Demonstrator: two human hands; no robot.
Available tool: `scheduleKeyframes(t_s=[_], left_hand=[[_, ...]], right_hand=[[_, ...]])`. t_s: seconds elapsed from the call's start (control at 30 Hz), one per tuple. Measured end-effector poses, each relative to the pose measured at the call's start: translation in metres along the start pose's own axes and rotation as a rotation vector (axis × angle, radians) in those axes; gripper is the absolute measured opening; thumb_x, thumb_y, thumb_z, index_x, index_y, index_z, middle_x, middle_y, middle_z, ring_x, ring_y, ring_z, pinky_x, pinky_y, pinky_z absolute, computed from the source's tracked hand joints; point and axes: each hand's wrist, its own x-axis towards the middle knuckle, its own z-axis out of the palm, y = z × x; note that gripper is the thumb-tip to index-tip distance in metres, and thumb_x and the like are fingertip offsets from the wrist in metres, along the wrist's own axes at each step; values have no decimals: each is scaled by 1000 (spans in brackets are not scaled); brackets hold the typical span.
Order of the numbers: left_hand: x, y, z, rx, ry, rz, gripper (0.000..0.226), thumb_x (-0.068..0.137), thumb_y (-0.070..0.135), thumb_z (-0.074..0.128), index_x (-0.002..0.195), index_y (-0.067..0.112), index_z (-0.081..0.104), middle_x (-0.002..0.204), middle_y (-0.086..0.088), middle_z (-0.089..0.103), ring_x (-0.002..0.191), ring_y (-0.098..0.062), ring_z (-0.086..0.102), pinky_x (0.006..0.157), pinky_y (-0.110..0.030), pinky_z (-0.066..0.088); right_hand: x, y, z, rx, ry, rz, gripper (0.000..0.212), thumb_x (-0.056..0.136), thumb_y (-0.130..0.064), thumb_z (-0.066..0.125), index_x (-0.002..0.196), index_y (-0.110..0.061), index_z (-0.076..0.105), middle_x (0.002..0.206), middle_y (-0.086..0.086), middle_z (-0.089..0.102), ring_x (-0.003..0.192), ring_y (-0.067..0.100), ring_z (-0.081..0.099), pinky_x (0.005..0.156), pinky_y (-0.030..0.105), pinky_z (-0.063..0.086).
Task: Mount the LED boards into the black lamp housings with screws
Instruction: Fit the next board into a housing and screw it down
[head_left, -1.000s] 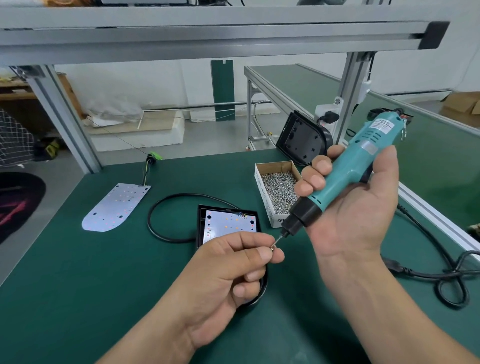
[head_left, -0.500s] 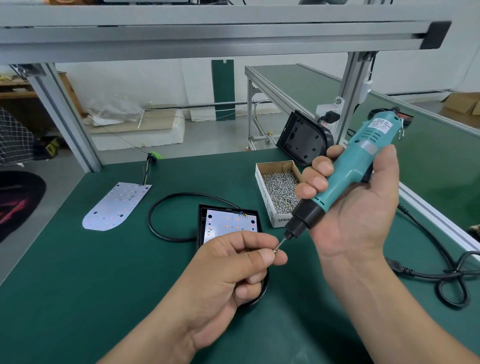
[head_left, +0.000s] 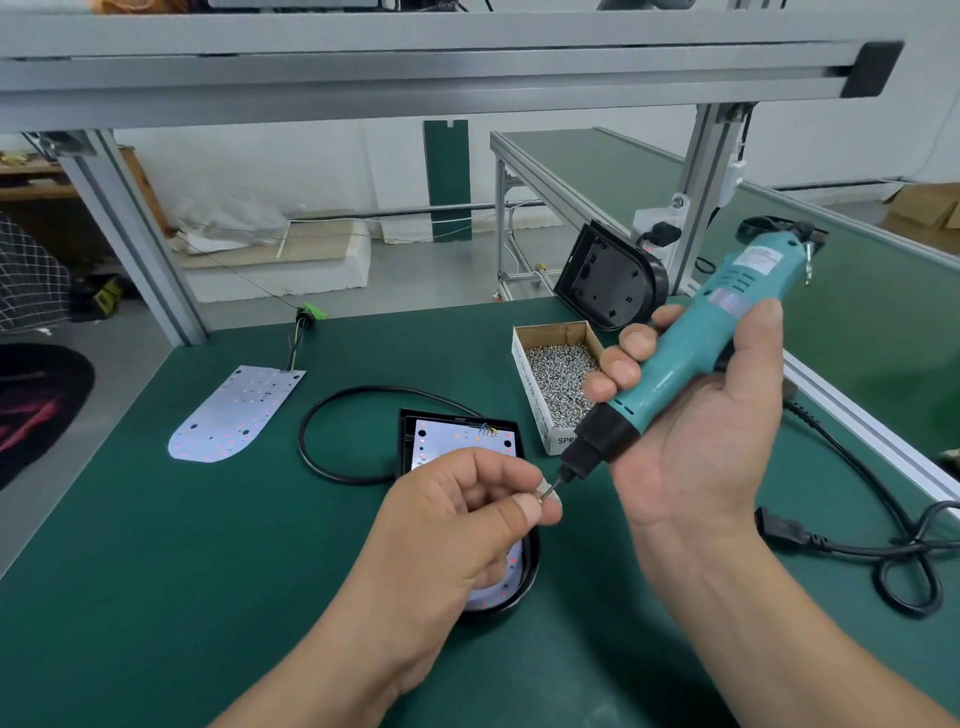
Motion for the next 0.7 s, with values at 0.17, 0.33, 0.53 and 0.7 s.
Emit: scheduleKeyframes(t_s=[0.17,0.33,0.53,0.7], left_hand=[[1,0,-1,49,32,49,17,92,0,76,94,17,77,93,-10,81,47,-7,42,45,-15,34],[2,0,-2,30,42,28,17,96,1,70,97,16,77,97,-11,81,53,-14,30,46,-19,31],[2,0,-3,20,3,9,15,97,5,71,109,13,75,97,-12,81,51,-14,26,46,-19,31],[2,8,-10,36,4,56,23,85,27,68,104,26,80,87,-8,79,52,-13,34,47,-19,35]], right_hand=[[3,5,-3,45,125,48,51,103,-64,48,97,-13,55,77,5,51,61,19,45,57,30,44],[6,7,-6,108,166,73,49,102,-61,52,97,-12,54,78,6,51,61,19,46,56,31,47],[10,7,-8,161,217,115,49,102,-59,52,94,-11,54,77,6,51,60,20,46,54,30,47],[14,5,-12,181,222,112,48,101,-57,55,97,-9,56,78,7,53,60,20,48,56,31,48]])
